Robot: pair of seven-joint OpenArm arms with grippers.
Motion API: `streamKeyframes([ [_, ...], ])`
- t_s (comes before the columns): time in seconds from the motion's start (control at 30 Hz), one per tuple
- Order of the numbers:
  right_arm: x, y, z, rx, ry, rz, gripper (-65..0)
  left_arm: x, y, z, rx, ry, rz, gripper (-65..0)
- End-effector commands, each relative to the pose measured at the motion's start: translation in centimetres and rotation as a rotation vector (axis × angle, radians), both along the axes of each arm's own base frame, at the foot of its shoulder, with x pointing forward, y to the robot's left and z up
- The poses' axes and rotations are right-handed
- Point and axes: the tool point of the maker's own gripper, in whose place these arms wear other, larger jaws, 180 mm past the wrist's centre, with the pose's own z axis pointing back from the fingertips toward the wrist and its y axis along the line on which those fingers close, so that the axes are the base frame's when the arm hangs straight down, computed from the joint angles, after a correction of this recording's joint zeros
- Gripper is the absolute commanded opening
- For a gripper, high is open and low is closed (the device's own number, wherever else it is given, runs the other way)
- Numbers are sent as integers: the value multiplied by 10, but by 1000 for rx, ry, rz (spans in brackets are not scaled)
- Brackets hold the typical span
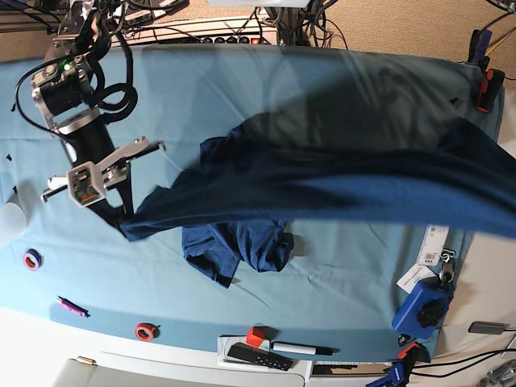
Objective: Layout the t-shirt on the table in an organized manner, then fold the t-shirt properly
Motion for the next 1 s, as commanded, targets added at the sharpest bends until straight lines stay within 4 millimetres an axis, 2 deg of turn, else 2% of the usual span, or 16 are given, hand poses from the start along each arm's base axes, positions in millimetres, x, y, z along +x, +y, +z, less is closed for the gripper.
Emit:
streamKeyframes([
  [0.0, 1, 4, 21, 29, -76, 17, -650, -2, -6, 12, 21, -38, -24, -650],
  [0.1, 2, 18, 40, 152, -139, 68, -650, -2, -5, 12, 21, -38, -23, -650],
  [0.2, -1, 47, 53, 311, -166, 164, -650, -2, -5, 12, 20, -38, -22, -650],
  [0.27, -8, 82, 52, 376, -141, 278, -650, -2, -5, 11, 21, -37, -22, -650],
  [0.33, -22, 126, 47, 399, -87, 434, -650, -2, -5, 11, 21, -37, -22, -650],
  [0.43, -60, 189, 38, 397, -22, 689, -650, -2, -5, 12, 21, -37, -22, -650],
  [0.5, -81, 215, 36, 387, -5, 806, -650, -2, -5, 12, 21, -37, -22, -650],
  [0.57, -87, 224, 43, 388, -34, 838, -650, -1, -5, 11, 21, -36, -22, -650],
  [0.6, -82, 223, 47, 381, -65, 815, -650, -1, -5, 11, 21, -33, -22, -650],
  [0.7, -49, 206, 67, 448, -134, 634, -650, -1, -5, 7, 21, -19, -22, -650],
  [0.77, -40, 200, 80, 525, -156, 579, -650, -1, -5, 7, 21, -15, -22, -650],
  [0.83, -50, 211, 89, 567, -166, 650, -650, -1, -5, 7, 22, -16, -22, -650],
  [0.97, -115, 268, 88, 472, -171, 996, -650, -1, -4, 7, 27, -17, -15, -650],
])
